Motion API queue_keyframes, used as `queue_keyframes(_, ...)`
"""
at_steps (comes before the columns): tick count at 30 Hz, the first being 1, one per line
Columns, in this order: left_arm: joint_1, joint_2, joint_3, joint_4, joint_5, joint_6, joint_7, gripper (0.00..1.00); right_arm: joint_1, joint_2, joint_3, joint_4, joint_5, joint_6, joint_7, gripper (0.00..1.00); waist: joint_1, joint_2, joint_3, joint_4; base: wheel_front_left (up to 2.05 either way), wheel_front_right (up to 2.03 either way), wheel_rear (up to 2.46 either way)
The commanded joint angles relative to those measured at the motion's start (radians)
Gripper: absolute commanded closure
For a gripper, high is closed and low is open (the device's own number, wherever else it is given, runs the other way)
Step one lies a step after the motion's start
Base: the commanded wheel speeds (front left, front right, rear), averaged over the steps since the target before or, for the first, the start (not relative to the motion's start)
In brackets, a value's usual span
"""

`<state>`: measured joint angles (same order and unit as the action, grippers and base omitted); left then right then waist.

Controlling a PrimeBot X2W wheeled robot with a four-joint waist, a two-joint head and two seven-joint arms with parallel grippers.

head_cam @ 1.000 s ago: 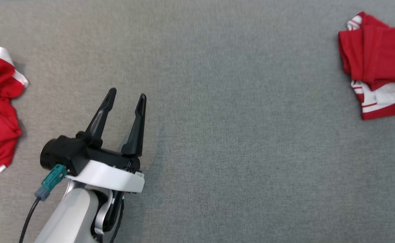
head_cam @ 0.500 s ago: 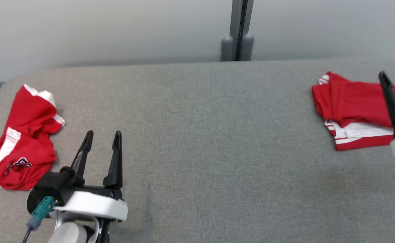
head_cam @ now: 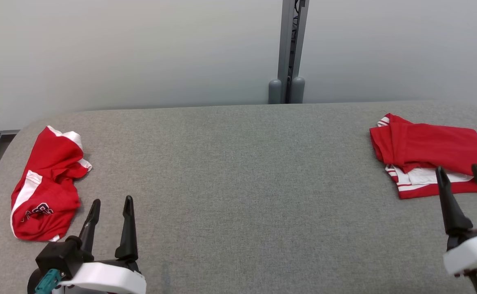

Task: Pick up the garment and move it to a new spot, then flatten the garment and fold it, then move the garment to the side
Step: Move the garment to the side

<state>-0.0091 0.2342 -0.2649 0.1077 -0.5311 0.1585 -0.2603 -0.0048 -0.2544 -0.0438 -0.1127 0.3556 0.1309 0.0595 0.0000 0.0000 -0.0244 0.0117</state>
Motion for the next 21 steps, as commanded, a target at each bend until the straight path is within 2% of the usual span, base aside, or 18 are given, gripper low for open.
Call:
queue_keyframes(1,0.007,-0.002,0.003,0.001,0.004,-0.006,-0.004,0.00,0.022,-0.004,0.003,0.002,0.004,0.000,-0.013,0.00,0.0000,0.0000,-0.001,0.003,0.00,0.00,0.00)
queue_keyframes(10,0.032,-0.018,-0.006,0.023,0.042,-0.026,-0.005,0.00,0.139,-0.005,0.041,0.062,0.032,0.000,-0.134,0.00,0.0000,0.0000,-0.014,0.029,0.00,0.00,0.00)
queue_keyframes(16,0.063,-0.025,0.010,0.019,0.097,-0.012,-0.005,0.00,0.139,0.009,0.059,0.107,0.008,0.000,-0.180,0.00,0.0000,0.0000,-0.016,0.029,0.00,0.00,0.00)
queue_keyframes(21,0.071,-0.037,0.021,0.021,0.120,-0.025,-0.004,0.00,0.131,0.026,0.050,0.118,-0.010,0.000,-0.198,0.00,0.0000,0.0000,-0.011,0.030,0.00,0.00,0.00)
